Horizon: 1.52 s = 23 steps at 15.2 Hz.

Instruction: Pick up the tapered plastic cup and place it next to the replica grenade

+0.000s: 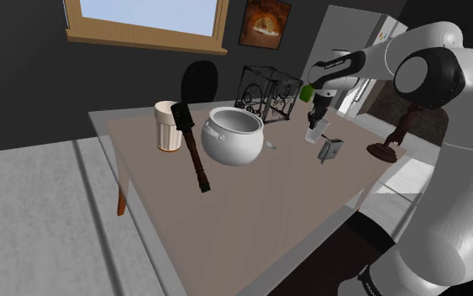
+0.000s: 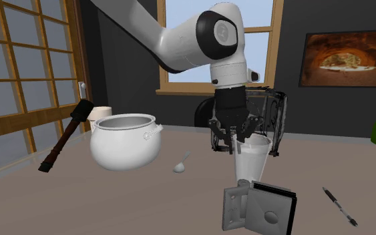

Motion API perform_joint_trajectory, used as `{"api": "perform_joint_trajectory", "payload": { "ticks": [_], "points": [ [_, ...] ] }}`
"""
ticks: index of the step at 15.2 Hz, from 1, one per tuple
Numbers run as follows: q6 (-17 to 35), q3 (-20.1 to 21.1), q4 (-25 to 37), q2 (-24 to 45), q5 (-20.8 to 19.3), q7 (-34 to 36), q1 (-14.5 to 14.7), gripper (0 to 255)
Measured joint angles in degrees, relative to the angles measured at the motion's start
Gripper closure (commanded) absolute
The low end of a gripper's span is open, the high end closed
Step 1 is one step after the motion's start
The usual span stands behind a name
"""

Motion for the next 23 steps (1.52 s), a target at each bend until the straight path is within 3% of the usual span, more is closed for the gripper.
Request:
{"api": "perform_joint_trajectory", "payload": {
  "ticks": [23],
  "points": [
    [-16.6,-0.6,14.2,-2.7,-0.8,-1.0,-0.2,255]
  ]
}}
